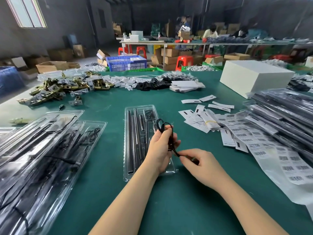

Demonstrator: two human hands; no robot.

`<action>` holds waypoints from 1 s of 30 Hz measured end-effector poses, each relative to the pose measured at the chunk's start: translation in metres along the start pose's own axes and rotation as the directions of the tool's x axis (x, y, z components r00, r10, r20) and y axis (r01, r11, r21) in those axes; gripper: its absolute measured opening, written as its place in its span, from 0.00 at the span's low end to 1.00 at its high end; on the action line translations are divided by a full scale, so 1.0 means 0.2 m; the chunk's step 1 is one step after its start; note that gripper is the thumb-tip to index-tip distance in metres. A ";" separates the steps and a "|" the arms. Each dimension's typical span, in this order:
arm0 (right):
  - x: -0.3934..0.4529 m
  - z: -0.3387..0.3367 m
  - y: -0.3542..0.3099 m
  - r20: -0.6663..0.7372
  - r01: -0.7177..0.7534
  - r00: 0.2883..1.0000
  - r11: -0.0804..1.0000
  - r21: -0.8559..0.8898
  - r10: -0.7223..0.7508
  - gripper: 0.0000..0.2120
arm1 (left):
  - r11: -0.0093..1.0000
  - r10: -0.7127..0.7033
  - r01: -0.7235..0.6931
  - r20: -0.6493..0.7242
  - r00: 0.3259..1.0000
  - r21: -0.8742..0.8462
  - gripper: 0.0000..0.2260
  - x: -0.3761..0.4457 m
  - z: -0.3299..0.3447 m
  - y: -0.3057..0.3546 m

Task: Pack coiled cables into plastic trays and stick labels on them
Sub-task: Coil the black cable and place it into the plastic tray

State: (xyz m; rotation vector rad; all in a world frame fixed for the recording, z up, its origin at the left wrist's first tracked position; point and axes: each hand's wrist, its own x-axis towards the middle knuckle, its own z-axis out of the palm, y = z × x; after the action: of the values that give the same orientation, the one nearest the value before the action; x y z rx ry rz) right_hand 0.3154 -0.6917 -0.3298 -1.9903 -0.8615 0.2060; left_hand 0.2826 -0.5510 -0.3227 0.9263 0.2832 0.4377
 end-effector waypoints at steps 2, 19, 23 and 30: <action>0.01 -0.03 0.00 0.013 -0.020 1.000 1.000 0.007 0.020 0.16 | 0.998 -0.007 0.007 0.013 1.000 -0.057 0.05 0.00 0.00 0.00; 0.04 -0.09 -0.05 -0.191 0.010 0.956 0.624 0.781 0.224 0.06 | 0.880 0.087 -0.133 0.121 0.989 0.456 0.07 -0.02 0.02 -0.04; 0.05 -0.05 -0.06 -0.273 0.038 0.944 0.760 0.649 0.186 0.08 | 0.800 0.089 -0.194 0.207 0.974 0.568 0.07 -0.04 0.04 -0.06; 0.07 -0.03 -0.06 -0.301 0.032 0.924 0.736 0.676 0.236 0.08 | 0.666 0.034 -0.251 0.307 0.951 0.702 0.07 -0.05 0.03 -0.07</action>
State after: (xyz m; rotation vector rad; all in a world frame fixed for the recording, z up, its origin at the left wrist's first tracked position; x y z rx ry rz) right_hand 0.3229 -0.6826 -0.3138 -1.3165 -0.3421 0.1667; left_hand 0.2798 -0.5677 -0.3291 1.8132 0.1254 0.3298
